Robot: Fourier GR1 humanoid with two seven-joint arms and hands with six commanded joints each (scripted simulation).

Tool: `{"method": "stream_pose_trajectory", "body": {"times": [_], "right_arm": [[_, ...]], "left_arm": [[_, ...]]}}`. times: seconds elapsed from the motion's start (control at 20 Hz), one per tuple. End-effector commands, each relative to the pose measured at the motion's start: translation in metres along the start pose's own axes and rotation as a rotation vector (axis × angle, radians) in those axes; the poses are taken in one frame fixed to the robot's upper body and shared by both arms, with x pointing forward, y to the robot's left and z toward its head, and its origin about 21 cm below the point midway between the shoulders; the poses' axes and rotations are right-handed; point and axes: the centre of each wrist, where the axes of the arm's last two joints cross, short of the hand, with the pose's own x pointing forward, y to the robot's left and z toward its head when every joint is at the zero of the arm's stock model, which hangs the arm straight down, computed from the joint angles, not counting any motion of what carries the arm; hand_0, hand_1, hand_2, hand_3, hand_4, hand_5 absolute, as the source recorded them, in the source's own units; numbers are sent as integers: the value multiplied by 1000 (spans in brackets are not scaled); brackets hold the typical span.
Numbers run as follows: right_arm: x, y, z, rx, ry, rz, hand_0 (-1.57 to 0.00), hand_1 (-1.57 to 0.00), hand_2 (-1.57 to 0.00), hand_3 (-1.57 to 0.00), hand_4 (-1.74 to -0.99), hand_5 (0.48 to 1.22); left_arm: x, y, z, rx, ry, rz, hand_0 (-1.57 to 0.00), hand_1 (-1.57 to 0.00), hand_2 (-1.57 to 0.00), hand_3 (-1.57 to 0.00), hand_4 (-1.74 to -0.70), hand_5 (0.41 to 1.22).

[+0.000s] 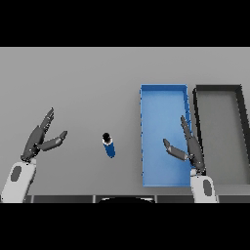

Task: Pick up the blue pipe and place it into the blue bin.

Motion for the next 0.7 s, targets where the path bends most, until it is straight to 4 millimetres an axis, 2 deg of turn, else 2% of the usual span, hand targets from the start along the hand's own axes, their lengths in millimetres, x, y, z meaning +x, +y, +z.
{"method": "stream_pose_trajectory", "body": {"times": [0.0,0.2,0.4,0.55,0.65], "right_arm": [[0,2,2,7,4,2,1,1,1,1,-1236,594],[1,5,3,16,-6,4,1,1,1,1,-1226,596],[1,5,1,39,-42,-1,1,1,1,1,-1242,618],[1,5,0,44,-47,-10,1,1,1,1,-1273,636],[1,6,-1,39,-30,-15,1,1,1,1,-1283,642]], "left_arm": [[3,1,-2,-18,-2,-19,1,1,1,1,-1174,603],[8,-6,9,-196,-15,-39,1,1,1,1,-1168,592],[17,-26,12,-352,14,-51,1,1,1,1,-1182,544],[22,-50,13,-435,4,-38,1,1,1,1,-1204,517],[25,-66,6,-474,17,-50,1,1,1,1,-1205,502]]}}
